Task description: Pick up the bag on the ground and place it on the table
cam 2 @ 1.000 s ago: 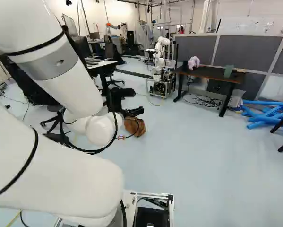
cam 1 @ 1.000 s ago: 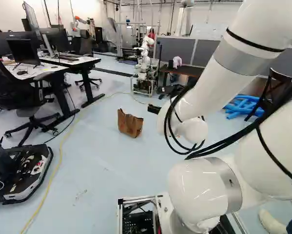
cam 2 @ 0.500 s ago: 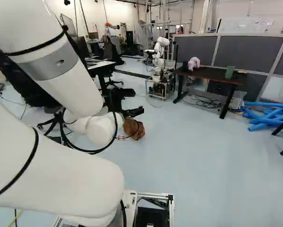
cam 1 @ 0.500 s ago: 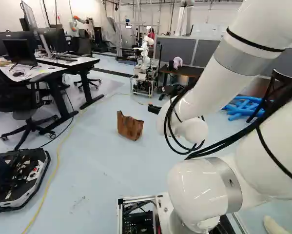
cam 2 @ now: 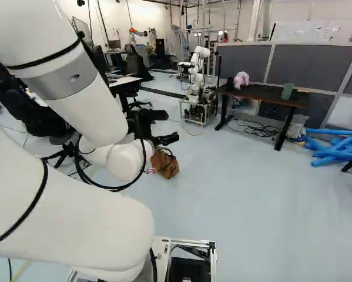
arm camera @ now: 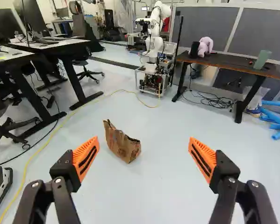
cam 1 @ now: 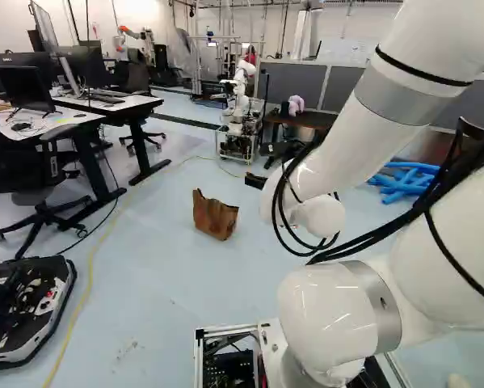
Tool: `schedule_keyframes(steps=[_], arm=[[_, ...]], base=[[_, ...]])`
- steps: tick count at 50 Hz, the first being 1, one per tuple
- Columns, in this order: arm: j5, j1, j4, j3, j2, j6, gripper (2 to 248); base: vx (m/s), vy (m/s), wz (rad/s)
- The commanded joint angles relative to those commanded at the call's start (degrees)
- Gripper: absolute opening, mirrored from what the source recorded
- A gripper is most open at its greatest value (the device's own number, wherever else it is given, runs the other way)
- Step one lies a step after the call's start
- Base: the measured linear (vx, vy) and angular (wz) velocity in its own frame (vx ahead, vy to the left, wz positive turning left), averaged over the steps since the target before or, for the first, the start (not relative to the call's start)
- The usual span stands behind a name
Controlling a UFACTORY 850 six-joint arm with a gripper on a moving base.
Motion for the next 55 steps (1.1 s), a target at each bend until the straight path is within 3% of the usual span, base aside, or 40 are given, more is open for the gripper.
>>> schedule_keyframes(steps=[25, 55], arm=[[0.00, 0.00, 0.00, 0.00, 0.00, 0.00, 247], [0.00, 0.00, 0.00, 0.00, 0.00, 0.00, 247]], base=[[0.155, -0.002, -0.002], [0.179, -0.004, 0.155]])
